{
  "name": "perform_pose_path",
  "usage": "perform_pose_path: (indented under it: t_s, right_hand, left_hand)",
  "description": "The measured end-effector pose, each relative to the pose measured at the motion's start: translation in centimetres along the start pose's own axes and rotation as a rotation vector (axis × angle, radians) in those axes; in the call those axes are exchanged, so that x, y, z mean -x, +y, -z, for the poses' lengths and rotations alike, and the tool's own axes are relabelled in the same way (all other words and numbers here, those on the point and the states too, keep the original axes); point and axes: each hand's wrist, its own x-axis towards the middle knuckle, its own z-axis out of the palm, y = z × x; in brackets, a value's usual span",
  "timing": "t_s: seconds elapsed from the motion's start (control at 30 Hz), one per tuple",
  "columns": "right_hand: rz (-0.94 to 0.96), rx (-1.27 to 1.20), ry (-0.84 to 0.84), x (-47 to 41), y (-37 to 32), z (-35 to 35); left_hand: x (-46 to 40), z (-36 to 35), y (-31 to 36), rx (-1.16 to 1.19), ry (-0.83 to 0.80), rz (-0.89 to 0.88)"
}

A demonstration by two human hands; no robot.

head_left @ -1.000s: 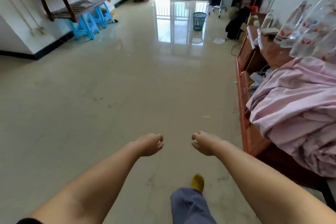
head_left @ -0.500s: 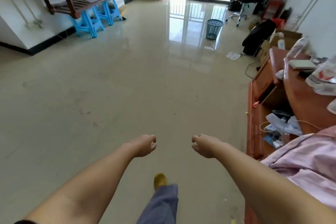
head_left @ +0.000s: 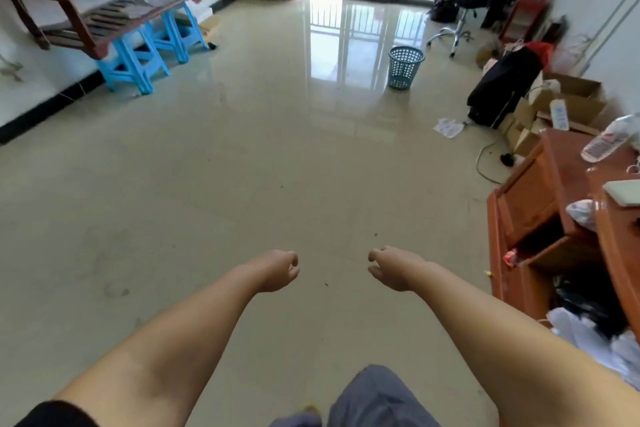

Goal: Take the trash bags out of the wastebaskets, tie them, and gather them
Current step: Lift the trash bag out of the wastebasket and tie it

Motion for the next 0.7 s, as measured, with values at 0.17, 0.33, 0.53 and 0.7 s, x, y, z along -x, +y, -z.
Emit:
perform_pose_path:
  t_s: [0.17, 0.33, 0.53, 0.7]
  right_hand:
    - [-0.019, 0.012, -0.016, -10.0, 5.5, 6.7]
    - [0.006, 0.060, -0.003, -20.6, 12.2, 15.7]
    - [0.025, 0.134, -0.018, -32.4, 18.4, 27.7]
    - [0.103, 0.172, -0.045, -43.6, 18.5, 34.9]
  left_hand:
    - [-11.4, 6.4, 1.0, -0.009, -0.011, -0.001]
    - [-23.6, 13.8, 3.8, 0.075, 0.006, 0.028]
    - [-34.9, 24.6, 7.0, 0.129, 0.056, -0.002]
    - [-44.1, 31.9, 3.8, 0.139, 0.039, 0.055]
